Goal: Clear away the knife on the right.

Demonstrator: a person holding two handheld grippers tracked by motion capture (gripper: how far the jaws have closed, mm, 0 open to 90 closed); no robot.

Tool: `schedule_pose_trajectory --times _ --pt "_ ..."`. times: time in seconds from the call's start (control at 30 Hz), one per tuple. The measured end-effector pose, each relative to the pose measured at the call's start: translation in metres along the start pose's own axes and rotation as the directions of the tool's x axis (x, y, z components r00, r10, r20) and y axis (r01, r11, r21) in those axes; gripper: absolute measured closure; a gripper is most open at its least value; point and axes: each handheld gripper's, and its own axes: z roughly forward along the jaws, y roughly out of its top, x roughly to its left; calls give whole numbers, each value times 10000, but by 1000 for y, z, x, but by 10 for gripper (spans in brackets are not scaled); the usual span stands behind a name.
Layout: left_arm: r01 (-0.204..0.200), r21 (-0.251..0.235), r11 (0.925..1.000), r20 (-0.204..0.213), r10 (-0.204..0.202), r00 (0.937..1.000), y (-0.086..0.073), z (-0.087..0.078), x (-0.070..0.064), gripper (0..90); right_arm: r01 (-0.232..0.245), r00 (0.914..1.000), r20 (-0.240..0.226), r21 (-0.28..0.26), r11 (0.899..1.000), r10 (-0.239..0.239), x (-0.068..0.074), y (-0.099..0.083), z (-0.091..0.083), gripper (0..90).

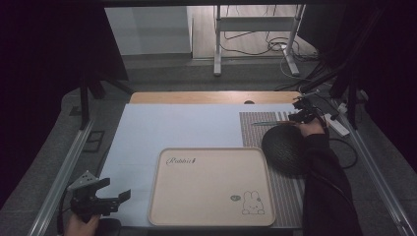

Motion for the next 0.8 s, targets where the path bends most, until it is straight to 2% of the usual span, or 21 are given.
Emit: schedule_pose_trajectory --times 0.03,0.07,0.17,0.37,0.57,0.77,0.8 --pt "-2 5 10000 -1 2 10000 0 0 0 15 0 10000 0 0 10000 0 0 0 0 896" --pt "-10 7 10000 -7 10 10000 0 0 0 15 18 9997 227 78 10000 -19 -1 2 5 896" --pt "-15 8 10000 -16 15 10000 0 0 0 16 -74 9995 317 211 9997 68 -5 2 12 896" --pt "-2 18 10000 -25 2 10000 -1 -1 0 16 -34 9996 297 557 9984 17 -10 -2 17 895" --pt "-29 23 10000 -50 29 10000 -1 -1 -1 17 189 9998 -21 879 9960 -188 -14 -9 11 895" --pt "-45 37 10000 -56 45 10000 -1 -1 -1 18 61 9988 -498 1186 9929 -2 -19 -15 5 896" --pt "-54 46 10000 -59 55 10000 -1 -1 -1 18 -64 9974 -709 1210 9926 150 -21 -17 3 896"
